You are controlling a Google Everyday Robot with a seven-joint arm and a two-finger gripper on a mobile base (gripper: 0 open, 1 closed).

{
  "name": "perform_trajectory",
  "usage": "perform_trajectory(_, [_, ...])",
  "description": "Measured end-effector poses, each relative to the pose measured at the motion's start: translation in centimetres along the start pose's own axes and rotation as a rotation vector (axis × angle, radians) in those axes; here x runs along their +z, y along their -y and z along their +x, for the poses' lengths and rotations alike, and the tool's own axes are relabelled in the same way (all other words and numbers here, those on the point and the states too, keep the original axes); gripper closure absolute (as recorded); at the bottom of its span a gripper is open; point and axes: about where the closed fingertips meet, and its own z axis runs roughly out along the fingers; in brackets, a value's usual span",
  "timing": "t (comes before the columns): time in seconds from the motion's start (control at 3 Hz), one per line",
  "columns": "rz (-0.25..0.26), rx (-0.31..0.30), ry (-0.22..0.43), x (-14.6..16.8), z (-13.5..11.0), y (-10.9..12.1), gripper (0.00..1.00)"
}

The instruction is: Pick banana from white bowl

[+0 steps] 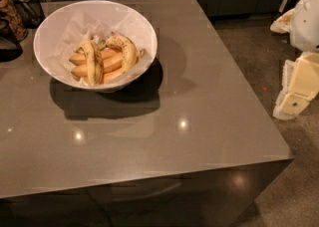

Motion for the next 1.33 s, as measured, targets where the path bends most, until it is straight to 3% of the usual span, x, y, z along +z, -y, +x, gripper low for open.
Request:
perform_trajectory(0.33, [0.000, 0.000, 0.000, 0.0, 0.0, 0.0, 0.00])
perform_trajectory(0.67, [0.005, -0.007, -0.039, -0.7, -3.0, 0.1, 0.00])
perform_trajectory(1.0, [0.028, -0.061, -0.116, -0.7, -10.7, 3.1, 0.00])
perform_trajectory(1.33, [0.058, -0.071, -0.087, -0.9, -11.7, 3.6, 0.00])
